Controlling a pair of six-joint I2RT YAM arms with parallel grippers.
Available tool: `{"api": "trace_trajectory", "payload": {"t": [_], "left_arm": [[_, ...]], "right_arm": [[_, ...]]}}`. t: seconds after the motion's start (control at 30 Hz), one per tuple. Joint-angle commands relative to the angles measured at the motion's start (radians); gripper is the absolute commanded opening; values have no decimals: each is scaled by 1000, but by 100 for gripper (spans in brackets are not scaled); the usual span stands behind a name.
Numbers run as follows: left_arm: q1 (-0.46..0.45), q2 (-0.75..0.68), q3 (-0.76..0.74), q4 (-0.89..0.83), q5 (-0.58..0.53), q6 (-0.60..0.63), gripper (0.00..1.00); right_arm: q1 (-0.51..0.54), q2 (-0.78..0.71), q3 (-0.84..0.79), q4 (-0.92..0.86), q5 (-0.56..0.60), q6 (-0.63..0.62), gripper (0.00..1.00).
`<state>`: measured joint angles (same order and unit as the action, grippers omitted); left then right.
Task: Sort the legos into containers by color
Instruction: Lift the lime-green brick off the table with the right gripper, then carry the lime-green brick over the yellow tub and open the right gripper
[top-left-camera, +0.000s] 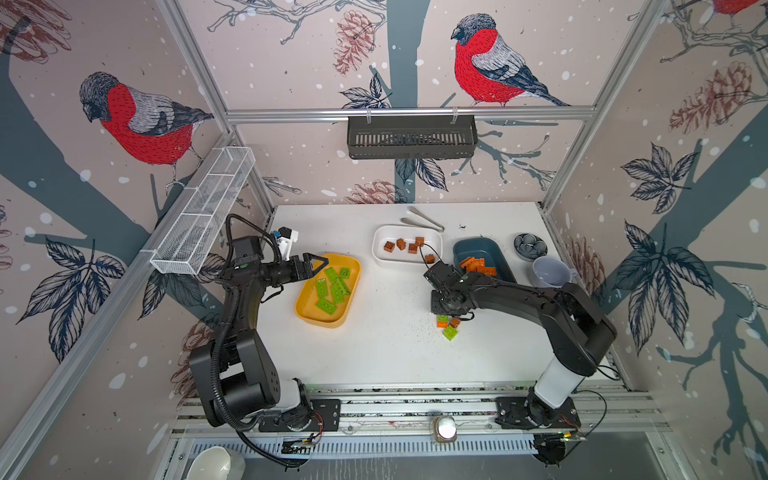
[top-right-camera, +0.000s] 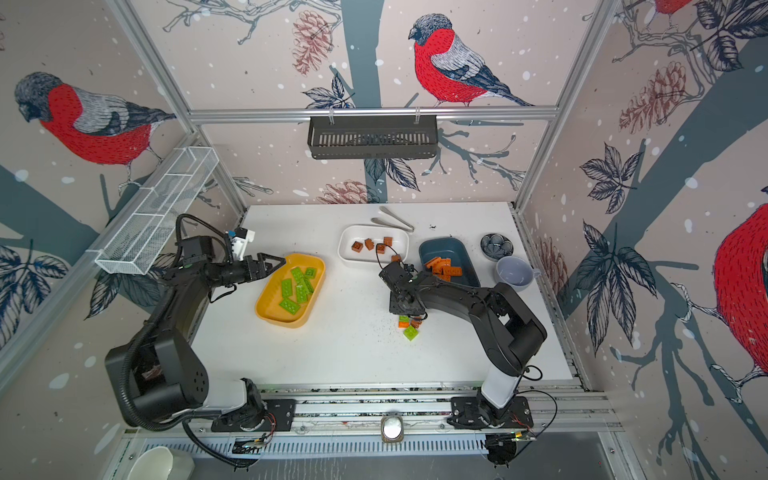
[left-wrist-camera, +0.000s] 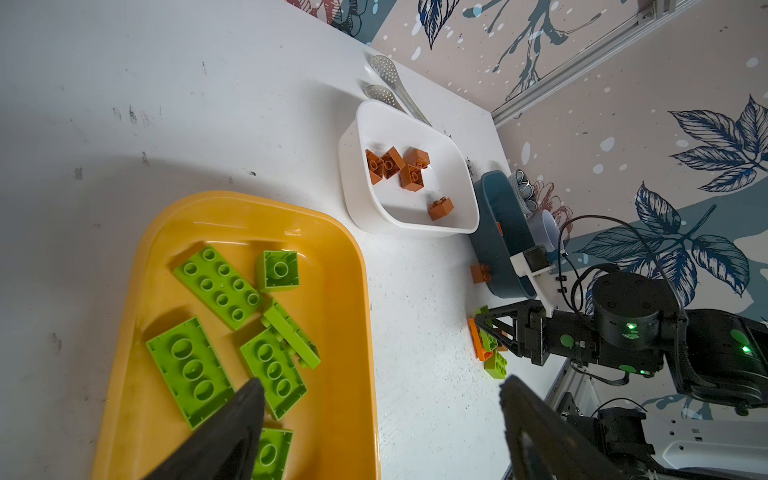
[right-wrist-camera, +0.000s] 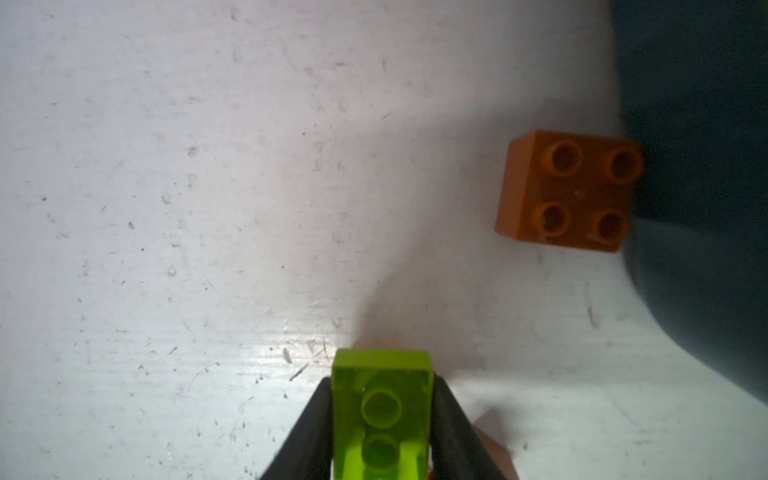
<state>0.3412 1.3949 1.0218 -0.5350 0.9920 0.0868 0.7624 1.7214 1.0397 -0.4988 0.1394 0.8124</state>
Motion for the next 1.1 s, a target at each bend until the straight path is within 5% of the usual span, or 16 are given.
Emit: {"api": "trace_trajectory", "payload": {"t": [0.0,0.4,0.77,1.07], "left_arm": [[-2,2,10,-22,2,26,88],[-5,7,28,-30,2,27,88],[-6,-5,40,-22,-39,-16,88],[-5,-30,38,-4,-48,-65,88]], "right_arm": [[2,-15,13,-33,42,-11,36],[1,-55,84,-46,29,-70,30],[88,46,309,291,-338,-119,28],[171,298,576,442,-408,-91,28]]}}
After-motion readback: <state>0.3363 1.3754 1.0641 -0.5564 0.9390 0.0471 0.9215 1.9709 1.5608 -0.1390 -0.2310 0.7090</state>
